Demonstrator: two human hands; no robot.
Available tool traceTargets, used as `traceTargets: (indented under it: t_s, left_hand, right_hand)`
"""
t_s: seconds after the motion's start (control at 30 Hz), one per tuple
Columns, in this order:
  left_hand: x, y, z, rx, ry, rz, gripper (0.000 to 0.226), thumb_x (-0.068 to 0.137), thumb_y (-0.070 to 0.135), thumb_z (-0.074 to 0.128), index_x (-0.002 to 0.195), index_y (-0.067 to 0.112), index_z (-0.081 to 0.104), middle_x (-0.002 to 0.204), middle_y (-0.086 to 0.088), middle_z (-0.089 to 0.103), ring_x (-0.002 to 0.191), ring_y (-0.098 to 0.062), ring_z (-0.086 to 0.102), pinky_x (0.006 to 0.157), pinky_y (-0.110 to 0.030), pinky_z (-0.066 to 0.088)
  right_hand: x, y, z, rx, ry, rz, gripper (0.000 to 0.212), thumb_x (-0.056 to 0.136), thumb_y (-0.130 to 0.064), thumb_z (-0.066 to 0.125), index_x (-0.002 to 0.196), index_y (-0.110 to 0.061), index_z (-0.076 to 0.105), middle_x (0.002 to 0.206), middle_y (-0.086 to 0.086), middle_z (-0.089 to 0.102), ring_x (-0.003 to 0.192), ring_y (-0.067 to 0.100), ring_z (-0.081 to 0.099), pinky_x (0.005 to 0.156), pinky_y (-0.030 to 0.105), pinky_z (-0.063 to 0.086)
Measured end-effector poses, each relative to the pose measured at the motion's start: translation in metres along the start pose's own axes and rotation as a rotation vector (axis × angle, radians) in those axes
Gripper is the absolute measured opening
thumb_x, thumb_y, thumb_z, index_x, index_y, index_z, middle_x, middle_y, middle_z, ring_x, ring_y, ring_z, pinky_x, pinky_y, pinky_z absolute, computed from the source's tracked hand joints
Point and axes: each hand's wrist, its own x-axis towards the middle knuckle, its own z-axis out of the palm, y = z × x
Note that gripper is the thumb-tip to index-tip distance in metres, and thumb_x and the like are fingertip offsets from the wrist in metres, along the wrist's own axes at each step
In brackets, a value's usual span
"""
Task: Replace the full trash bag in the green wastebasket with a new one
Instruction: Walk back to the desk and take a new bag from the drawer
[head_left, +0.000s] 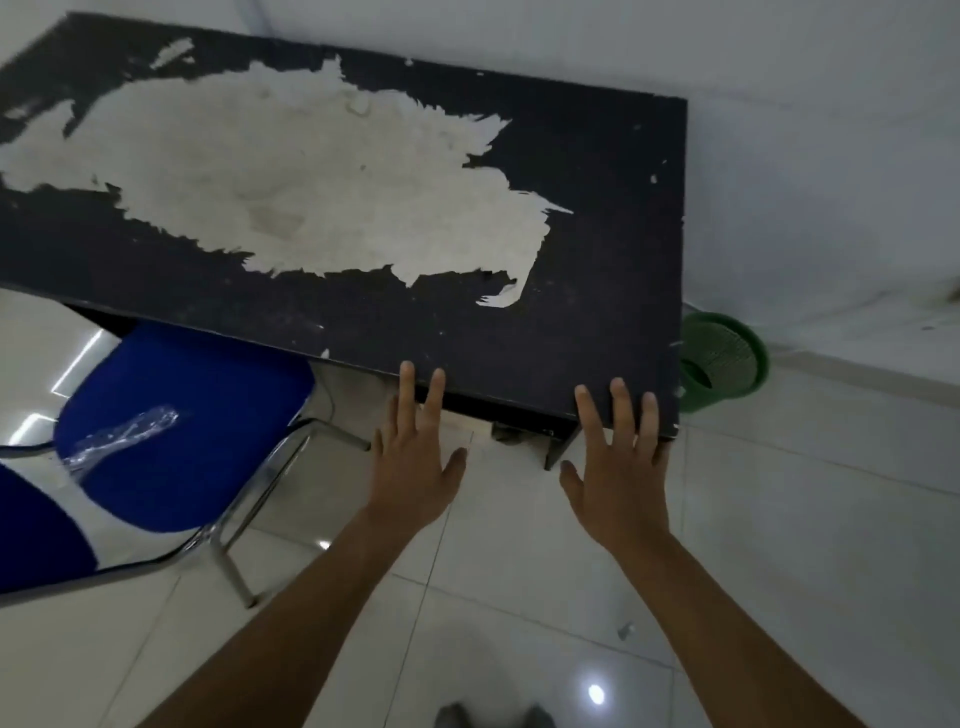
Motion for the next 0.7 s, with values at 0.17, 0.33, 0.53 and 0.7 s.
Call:
traceTargets:
  t_s: [0.17, 0.33, 0.53, 0.7]
  left_hand:
    - [0.023, -0.02, 0.059, -0.215, 0.475, 0.27, 0.082, 0.084, 0.01, 0.068, 0.152, 0.01, 0.022, 0.162, -0.015, -0.004, 0.151, -0.018, 0.004, 0.103, -0.029, 0.042]
    - [0.05, -0.032, 0.096, -0.299, 0.722, 0.403, 0.072, 0.086, 0.003, 0.062, 0.148, 0.012, 0.027, 0.162, -0.008, -0.001, 0.145, -0.033, 0.026, 0.092, -0.034, 0.054]
    - [0.057, -0.03, 0.108, -0.155, 0.927, 0.371, 0.082, 0.078, 0.022, 0.064, 0.151, 0.023, 0.027, 0.162, -0.009, 0.012, 0.127, -0.028, 0.038, 0.089, -0.041, 0.046]
    - [0.034, -0.049, 0.077, 0.227, 0.868, 0.277, 0.084, 0.076, 0.039, 0.06, 0.15, 0.038, 0.023, 0.157, 0.0, 0.025, 0.133, -0.034, 0.026, 0.096, -0.05, 0.032]
  right_hand:
    - [0.026, 0.0, 0.057, 0.081, 0.627, -0.128, 0.062, 0.084, -0.019, 0.061, 0.142, -0.017, 0.04, 0.145, 0.016, 0.032, 0.131, 0.047, 0.027, 0.11, 0.055, 0.028]
    - [0.053, 0.007, 0.088, 0.122, 1.1, -0.23, 0.044, 0.081, -0.008, 0.055, 0.125, -0.011, 0.054, 0.128, 0.012, 0.039, 0.117, 0.035, 0.032, 0.105, 0.049, 0.034]
    - [0.055, 0.008, 0.095, 0.117, 1.171, -0.204, 0.048, 0.076, -0.011, 0.049, 0.124, -0.011, 0.052, 0.126, 0.01, 0.037, 0.121, 0.033, 0.028, 0.096, 0.042, 0.034]
    - [0.03, 0.002, 0.081, 0.108, 0.9, -0.143, 0.064, 0.074, -0.017, 0.056, 0.136, -0.018, 0.042, 0.14, 0.015, 0.042, 0.134, 0.037, 0.025, 0.092, 0.051, 0.039]
